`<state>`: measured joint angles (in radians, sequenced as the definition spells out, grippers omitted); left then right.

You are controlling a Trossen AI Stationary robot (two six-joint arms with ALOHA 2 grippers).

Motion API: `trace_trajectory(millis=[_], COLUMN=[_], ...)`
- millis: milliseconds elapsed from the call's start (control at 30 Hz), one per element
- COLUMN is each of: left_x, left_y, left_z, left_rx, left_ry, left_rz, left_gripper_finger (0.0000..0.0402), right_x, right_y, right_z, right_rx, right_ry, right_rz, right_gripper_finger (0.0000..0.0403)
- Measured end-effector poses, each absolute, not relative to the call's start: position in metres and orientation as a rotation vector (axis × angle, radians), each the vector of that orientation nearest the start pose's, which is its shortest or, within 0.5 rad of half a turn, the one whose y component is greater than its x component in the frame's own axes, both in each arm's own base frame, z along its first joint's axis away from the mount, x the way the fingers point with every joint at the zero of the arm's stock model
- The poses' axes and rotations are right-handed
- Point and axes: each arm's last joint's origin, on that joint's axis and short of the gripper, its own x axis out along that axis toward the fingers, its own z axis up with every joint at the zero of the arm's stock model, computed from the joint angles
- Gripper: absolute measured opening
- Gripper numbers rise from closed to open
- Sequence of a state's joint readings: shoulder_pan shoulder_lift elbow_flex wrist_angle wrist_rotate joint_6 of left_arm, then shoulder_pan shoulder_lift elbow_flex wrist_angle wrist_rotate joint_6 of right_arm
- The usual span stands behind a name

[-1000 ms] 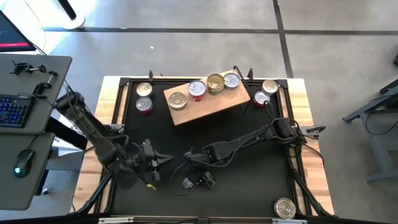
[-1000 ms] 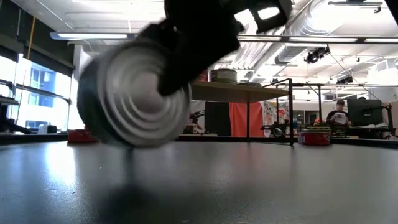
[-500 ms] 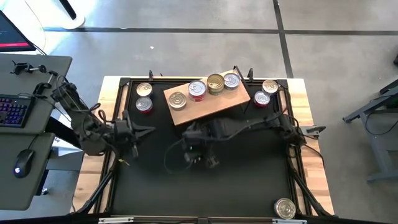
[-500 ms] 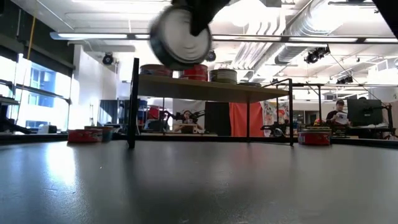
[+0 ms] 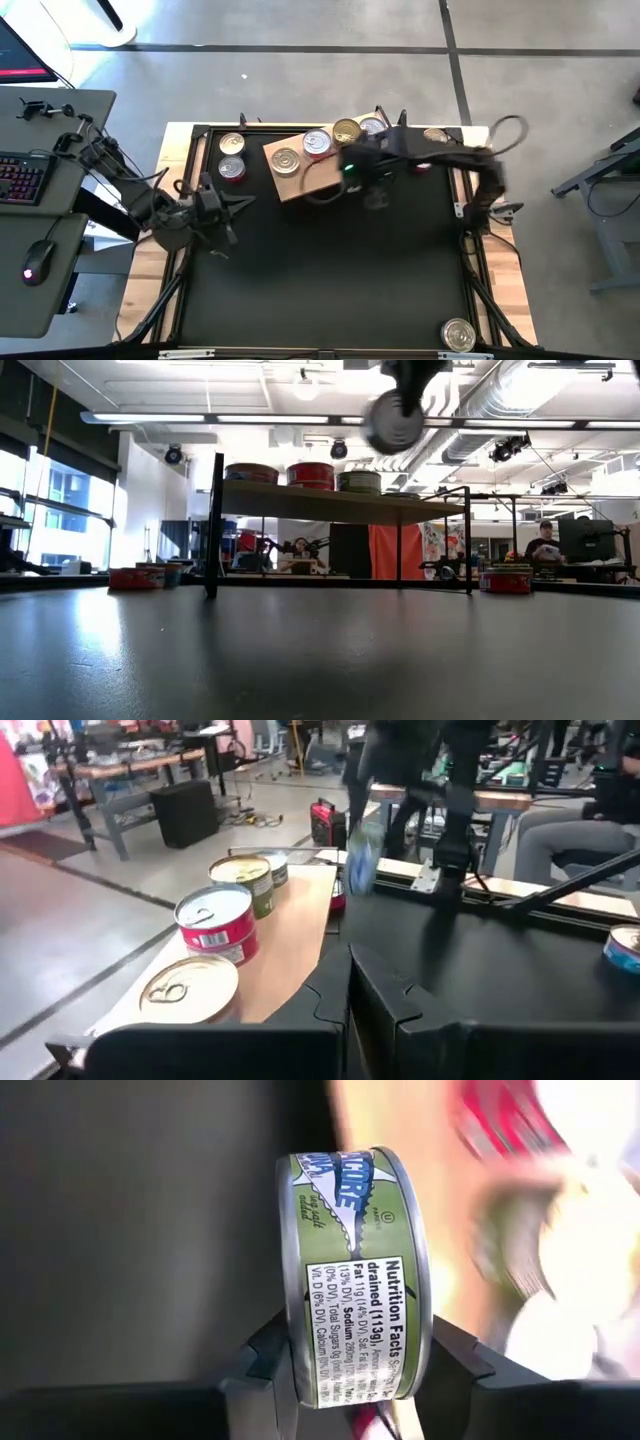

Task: Stack canned seafood by type on shelf
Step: Stack the silver and green tuna can on top of the silver and green tuna can on the shelf

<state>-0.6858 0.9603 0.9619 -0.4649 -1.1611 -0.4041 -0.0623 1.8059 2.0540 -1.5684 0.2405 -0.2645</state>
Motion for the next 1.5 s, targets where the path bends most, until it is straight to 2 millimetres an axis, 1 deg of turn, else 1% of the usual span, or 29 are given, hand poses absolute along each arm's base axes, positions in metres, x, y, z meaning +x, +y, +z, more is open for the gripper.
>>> trace_trajectory(millis=[133, 200, 233, 300, 367, 433, 500, 567, 600, 700, 800, 867, 967, 1100, 1333, 1500], left_x=[0.167, 0.172, 0.175, 0.185, 0.200, 0.216, 0.232, 0.244, 0.248, 0.253, 0.254, 0.253, 0.252, 0.252, 0.252, 0.251], left_y=[-0.093, -0.092, -0.091, -0.090, -0.092, -0.095, -0.100, -0.104, -0.105, -0.106, -0.108, -0.110, -0.110, -0.109, -0.108, -0.108], left_z=[0.343, 0.342, 0.343, 0.343, 0.342, 0.341, 0.340, 0.336, 0.334, 0.328, 0.324, 0.323, 0.323, 0.325, 0.324, 0.321], left_rx=[-0.088, -0.118, -0.136, -0.170, -0.182, -0.203, -0.228, -0.253, -0.270, -0.333, -0.357, -0.352, -0.348, -0.346, -0.340, -0.326], left_ry=[0.167, 0.154, 0.143, 0.136, 0.157, 0.168, 0.162, 0.156, 0.157, 0.172, 0.189, 0.189, 0.178, 0.164, 0.169, 0.190], left_rz=[0.547, 0.570, 0.581, 0.560, 0.459, 0.296, 0.124, 0.027, 0.016, 0.045, 0.083, 0.097, 0.124, 0.160, 0.168, 0.175], left_gripper_finger=[0.0000, 0.0000, 0.0000, 0.0000, 0.0000, 0.0000, 0.0000, 0.0000, 0.0000, 0.0000, 0.0000, 0.0000, 0.0000, 0.0000, 0.0000, 0.0000], right_x=[0.273, 0.250, 0.242, 0.235, 0.235, 0.241, 0.248, 0.255, 0.257, 0.261, 0.261, 0.262, 0.264, 0.266, 0.265, 0.266], right_y=[-0.042, -0.048, -0.051, -0.059, -0.069, -0.080, -0.092, -0.104, -0.110, -0.126, -0.140, -0.148, -0.157, -0.161, -0.158, -0.165], right_z=[0.400, 0.402, 0.400, 0.393, 0.383, 0.372, 0.361, 0.348, 0.342, 0.330, 0.322, 0.319, 0.319, 0.322, 0.319, 0.316], right_rx=[-0.344, -0.378, -0.404, -0.460, -0.522, -0.582, -0.651, -0.721, -0.750, -0.816, -0.830, -0.833, -0.832, -0.821, -0.791, -0.771], right_ry=[1.295, 1.249, 1.223, 1.172, 1.127, 1.094, 1.086, 1.114, 1.137, 1.219, 1.254, 1.256, 1.228, 1.160, 1.161, 1.166], right_rz=[-0.279, -0.363, -0.397, -0.447, -0.471, -0.496, -0.512, -0.528, -0.531, -0.549, -0.538, -0.533, -0.568, -0.574, -0.516, -0.531], right_gripper_finger=[0.0122, 0.0122, 0.0122, 0.0122, 0.0122, 0.0127, 0.0141, 0.0153, 0.0156, 0.0154, 0.0140, 0.0135, 0.0136, 0.0147, 0.0143, 0.0143])
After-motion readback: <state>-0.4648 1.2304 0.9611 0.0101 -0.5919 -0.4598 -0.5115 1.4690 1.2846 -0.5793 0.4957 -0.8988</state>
